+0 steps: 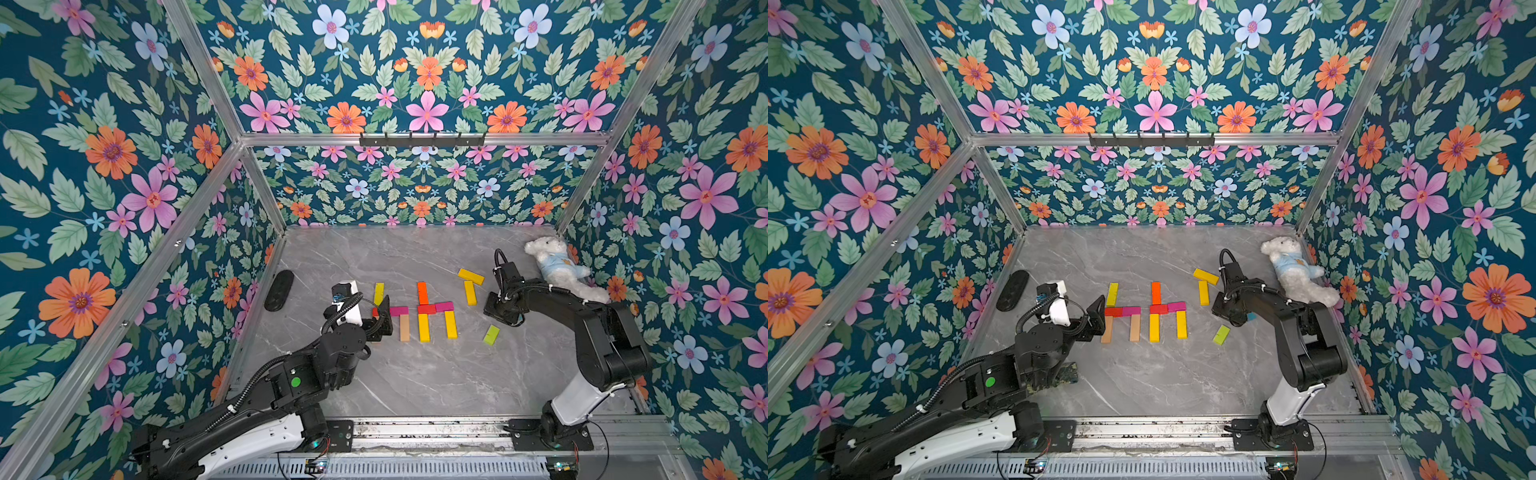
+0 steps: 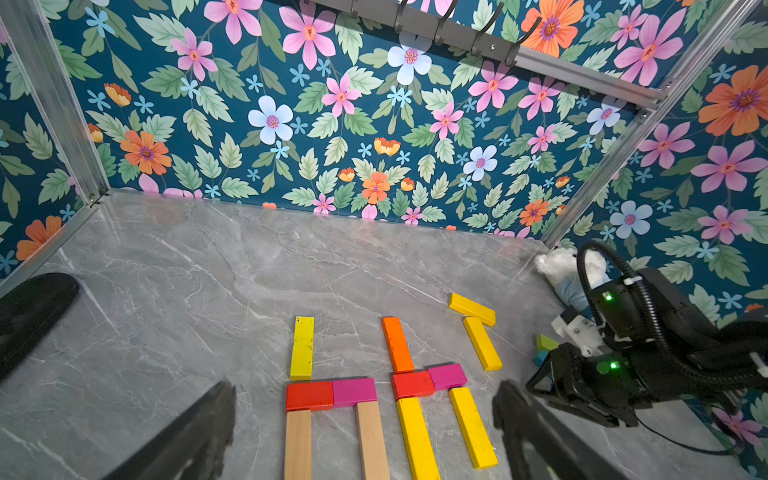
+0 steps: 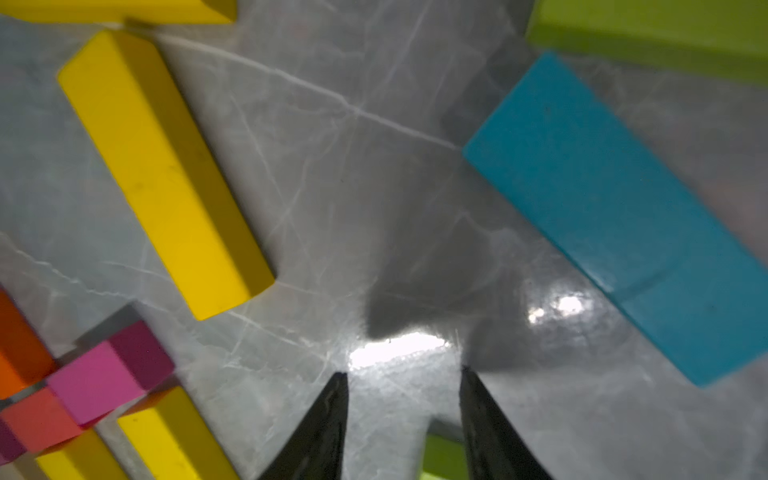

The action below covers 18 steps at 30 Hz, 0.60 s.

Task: Assemble the letter h with building blocks
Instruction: Pick up the building block from the center of the board.

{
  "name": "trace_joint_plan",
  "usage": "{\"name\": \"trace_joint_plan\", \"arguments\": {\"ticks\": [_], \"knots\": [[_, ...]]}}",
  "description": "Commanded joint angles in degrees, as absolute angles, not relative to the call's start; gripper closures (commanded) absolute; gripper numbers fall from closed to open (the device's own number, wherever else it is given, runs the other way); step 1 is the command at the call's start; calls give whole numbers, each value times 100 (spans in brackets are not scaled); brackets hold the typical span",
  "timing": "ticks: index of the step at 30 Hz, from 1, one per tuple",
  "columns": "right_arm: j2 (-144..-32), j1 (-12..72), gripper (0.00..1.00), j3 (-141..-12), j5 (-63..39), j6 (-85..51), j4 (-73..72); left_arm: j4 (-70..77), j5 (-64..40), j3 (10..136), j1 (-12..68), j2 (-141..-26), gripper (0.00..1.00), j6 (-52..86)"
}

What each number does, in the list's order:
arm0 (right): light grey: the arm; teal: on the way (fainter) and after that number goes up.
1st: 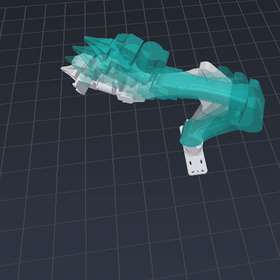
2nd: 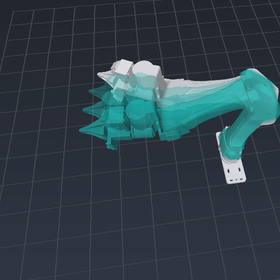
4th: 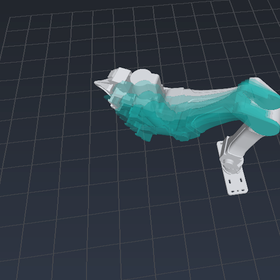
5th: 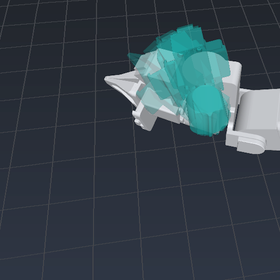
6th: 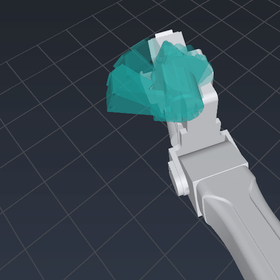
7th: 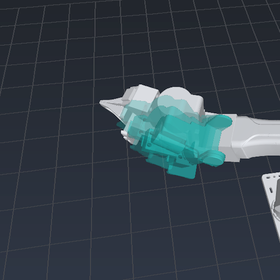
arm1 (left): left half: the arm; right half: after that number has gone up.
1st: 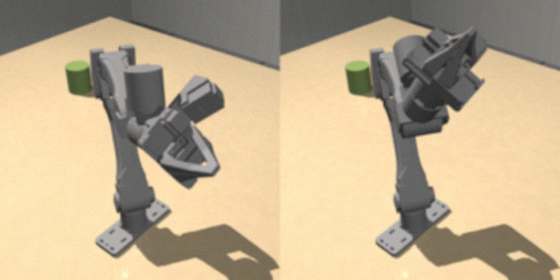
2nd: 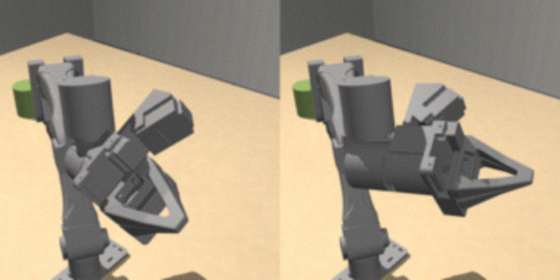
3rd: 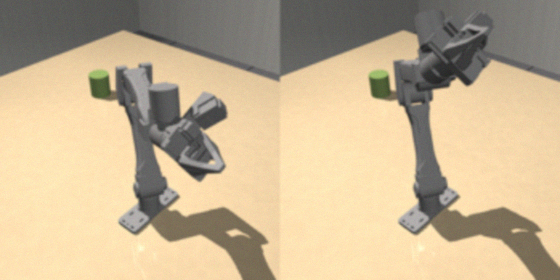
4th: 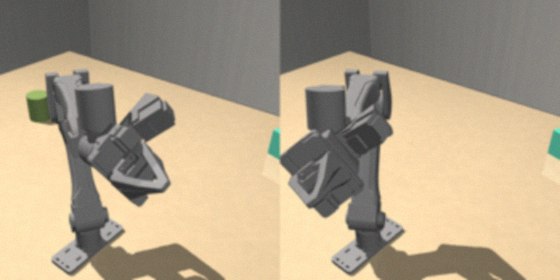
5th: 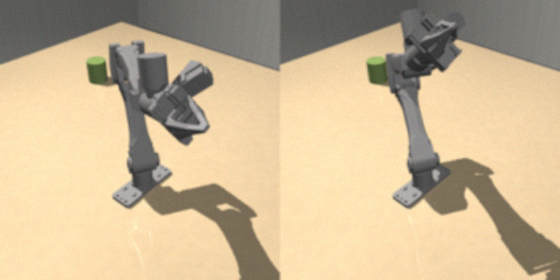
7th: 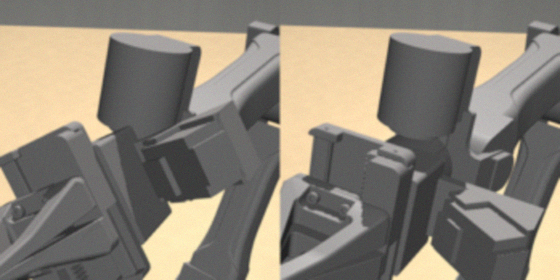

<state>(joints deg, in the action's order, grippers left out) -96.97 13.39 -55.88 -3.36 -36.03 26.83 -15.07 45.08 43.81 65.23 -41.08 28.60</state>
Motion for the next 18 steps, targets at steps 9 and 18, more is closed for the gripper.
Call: {"name": "trace_joint_plan", "arguments": {"ticks": [9, 18], "knots": [[-9031, 1895, 52, -4880, -520, -3831, 2600, -1572, 4601, 4371, 6522, -4113, 1, 2892], [-8514, 2410, 32, -4684, 16, -3646, 3277, -1556, 4593, 4327, 6522, -4069, 0, 2917]]}}
